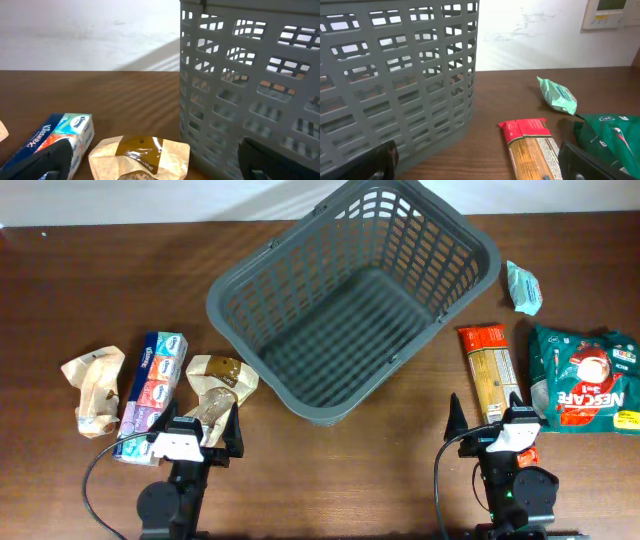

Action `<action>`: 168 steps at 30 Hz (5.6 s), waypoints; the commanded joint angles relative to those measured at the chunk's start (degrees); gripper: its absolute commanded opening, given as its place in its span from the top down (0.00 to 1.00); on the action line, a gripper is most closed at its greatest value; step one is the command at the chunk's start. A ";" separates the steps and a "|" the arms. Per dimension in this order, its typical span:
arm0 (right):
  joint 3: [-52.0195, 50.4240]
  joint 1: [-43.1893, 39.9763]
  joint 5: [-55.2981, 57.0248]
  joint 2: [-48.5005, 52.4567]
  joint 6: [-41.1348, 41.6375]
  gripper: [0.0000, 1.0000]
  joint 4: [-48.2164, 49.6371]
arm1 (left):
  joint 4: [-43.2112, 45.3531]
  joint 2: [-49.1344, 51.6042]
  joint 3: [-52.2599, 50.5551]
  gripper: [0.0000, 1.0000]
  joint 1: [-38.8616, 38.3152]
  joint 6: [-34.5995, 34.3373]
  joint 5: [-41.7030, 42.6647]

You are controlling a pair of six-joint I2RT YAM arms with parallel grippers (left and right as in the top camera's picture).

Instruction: Pack container

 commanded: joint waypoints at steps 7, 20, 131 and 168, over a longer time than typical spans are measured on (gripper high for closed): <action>-0.50 0.42 -0.31 -0.59 0.42 0.01 -0.04 | -0.04 0.22 -0.11 0.01 -0.33 -1.84 4.61; -0.50 0.96 -0.31 -0.59 0.42 0.01 -0.04 | -24.28 16.74 34.86 0.01 -0.33 -2.08 5.38; 49.68 0.96 -19.17 34.25 -2.62 0.01 -25.38 | -58.93 70.14 80.59 0.98 -65.05 -27.74 -19.17; 103.49 1.01 -5.14 98.57 -13.75 0.96 -47.50 | -48.43 78.01 69.42 0.98 -65.05 -41.94 -35.10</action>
